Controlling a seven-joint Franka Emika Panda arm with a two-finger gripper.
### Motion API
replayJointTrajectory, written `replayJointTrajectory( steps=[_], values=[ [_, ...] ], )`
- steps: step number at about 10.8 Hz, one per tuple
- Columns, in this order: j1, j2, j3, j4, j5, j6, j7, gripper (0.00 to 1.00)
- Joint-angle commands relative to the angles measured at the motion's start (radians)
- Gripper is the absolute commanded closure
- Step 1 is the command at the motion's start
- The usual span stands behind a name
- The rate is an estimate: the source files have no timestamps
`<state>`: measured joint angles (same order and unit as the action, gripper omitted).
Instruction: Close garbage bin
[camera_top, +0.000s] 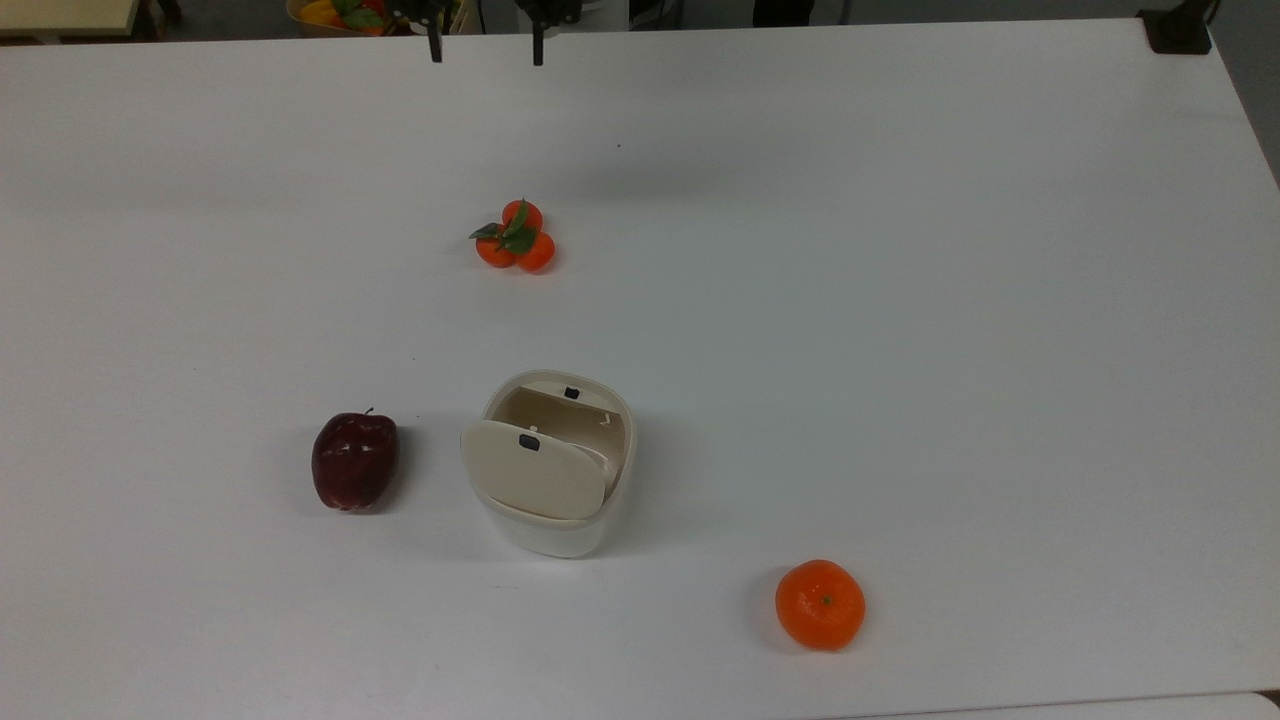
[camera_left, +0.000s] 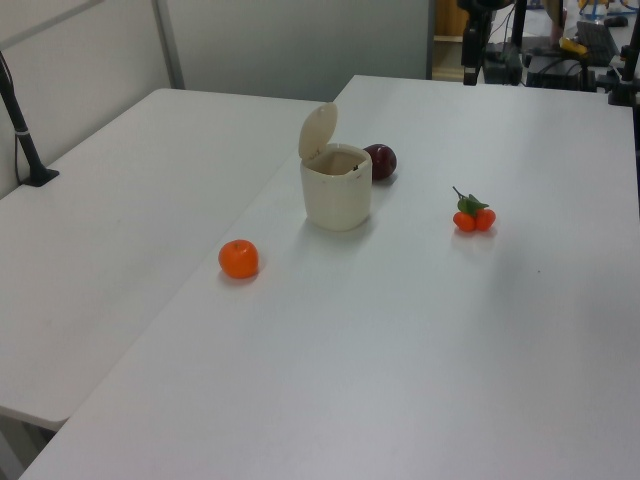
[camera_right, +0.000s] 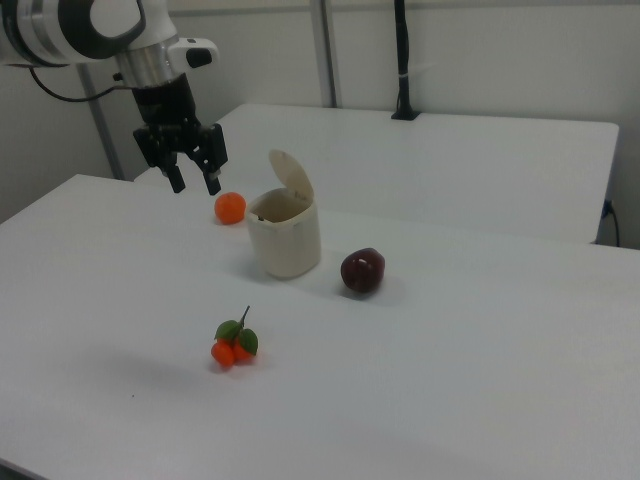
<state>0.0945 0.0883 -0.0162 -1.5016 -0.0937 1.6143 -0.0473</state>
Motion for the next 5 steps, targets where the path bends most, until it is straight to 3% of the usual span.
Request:
replayJointTrajectory(
  steps=[1,5],
  values=[
    [0.005,-0.025,-0.002,-0.028,0.008,-0.011,0.015,1.00],
    [0.005,-0.012,-0.002,-0.017,0.011,0.004,0.018,1.00]
  ],
)
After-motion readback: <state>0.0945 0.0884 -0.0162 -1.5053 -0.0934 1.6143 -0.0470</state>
